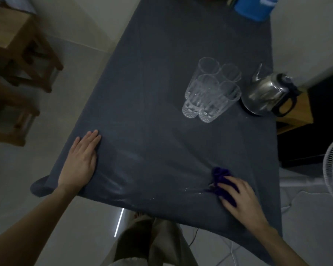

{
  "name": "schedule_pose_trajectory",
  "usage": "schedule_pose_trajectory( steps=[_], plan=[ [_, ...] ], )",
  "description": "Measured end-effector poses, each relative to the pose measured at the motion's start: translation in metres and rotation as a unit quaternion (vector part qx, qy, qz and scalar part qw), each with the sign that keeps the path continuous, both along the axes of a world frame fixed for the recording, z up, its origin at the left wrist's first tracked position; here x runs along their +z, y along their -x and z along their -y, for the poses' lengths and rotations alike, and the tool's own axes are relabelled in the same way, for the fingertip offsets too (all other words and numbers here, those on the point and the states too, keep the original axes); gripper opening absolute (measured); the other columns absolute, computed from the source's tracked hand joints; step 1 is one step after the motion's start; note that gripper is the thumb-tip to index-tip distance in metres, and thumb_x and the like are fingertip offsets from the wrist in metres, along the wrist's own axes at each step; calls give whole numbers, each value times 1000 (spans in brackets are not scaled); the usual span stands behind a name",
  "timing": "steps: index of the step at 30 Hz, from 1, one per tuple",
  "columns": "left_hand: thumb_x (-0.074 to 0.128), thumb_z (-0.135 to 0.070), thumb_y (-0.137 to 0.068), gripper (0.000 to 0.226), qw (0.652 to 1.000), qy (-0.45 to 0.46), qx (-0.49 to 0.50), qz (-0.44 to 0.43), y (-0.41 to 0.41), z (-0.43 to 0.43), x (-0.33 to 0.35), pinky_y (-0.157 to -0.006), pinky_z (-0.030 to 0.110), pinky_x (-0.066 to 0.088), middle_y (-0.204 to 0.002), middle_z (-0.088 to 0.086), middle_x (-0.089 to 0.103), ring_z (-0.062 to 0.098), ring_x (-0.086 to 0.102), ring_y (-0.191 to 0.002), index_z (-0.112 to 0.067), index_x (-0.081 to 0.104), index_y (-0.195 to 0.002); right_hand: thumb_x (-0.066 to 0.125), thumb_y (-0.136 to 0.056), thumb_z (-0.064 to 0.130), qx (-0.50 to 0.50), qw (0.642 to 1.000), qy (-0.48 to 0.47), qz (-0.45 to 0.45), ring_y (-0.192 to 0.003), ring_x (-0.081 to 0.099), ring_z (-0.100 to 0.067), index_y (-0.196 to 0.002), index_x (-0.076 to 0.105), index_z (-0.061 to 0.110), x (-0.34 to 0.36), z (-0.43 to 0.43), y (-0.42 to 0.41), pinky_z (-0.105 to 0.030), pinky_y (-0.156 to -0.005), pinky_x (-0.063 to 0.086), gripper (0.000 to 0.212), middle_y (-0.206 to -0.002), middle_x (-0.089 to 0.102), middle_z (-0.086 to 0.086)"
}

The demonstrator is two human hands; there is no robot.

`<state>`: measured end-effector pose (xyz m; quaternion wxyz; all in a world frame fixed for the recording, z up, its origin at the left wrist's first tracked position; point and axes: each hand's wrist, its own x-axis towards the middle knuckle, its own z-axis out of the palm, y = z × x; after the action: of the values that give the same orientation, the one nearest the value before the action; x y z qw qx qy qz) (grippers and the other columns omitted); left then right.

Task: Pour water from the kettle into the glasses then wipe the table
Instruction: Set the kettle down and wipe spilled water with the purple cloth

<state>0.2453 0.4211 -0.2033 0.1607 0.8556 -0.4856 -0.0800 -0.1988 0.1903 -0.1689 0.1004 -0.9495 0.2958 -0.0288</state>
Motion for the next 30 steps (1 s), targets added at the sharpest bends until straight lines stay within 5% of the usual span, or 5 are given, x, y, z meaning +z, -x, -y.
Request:
schedule_pose_trajectory(
  steps=[6, 10, 18, 26, 30],
  plan=[
    [27, -21, -96, 51, 1000, -5, 1, -2, 0, 0, 1, -121, 41, 13, -152, 11, 37, 25, 30, -142, -6, 40, -142, 50, -86, 39, -291, 955, 34, 36, -101, 55, -38, -115, 65, 10, -5, 3, -13, -48, -85, 48, 44, -120, 57, -17],
    [29, -19, -96, 50, 1000, -5, 2, 0, 1, 1, 1, -121, 39, 11, -152, 10, 36, 23, 28, -143, -8, 39, -143, 54, -88, 37, -358, 929, 26, 89, -101, 54, -38, -116, 64, 9, -10, -16, -62, -48, -86, 45, 40, -120, 55, -18],
    [30, -18, -97, 48, 1000, 11, 5, 0, 1, 0, 1, -121, 40, 12, -152, 9, 37, 22, 28, -143, -9, 38, -144, 62, -88, 34, -226, 965, -33, 131, -105, 55, -27, -114, 65, 17, -11, -104, -176, -39, -87, 45, 31, -122, 57, -10],
    [30, -17, -96, 49, 1000, 15, 9, -1, 1, 1, 1, -121, 36, 10, -152, 8, 37, 21, 28, -143, -9, 38, -144, 57, -79, 40, 51, 992, -64, 94, -106, 58, -24, -115, 57, 30, -16, -191, -226, -42, -81, 53, 38, -125, 59, -2],
    [30, -19, -97, 48, 1000, 14, 11, -4, 1, -1, 0, -121, 33, 7, -153, 7, 36, 19, 26, -144, -10, 38, -144, 75, -69, 34, 69, 991, -62, 100, -106, 57, -22, -116, 54, 30, -15, -184, -219, -39, -83, 53, 51, -125, 58, -1]
  ],
)
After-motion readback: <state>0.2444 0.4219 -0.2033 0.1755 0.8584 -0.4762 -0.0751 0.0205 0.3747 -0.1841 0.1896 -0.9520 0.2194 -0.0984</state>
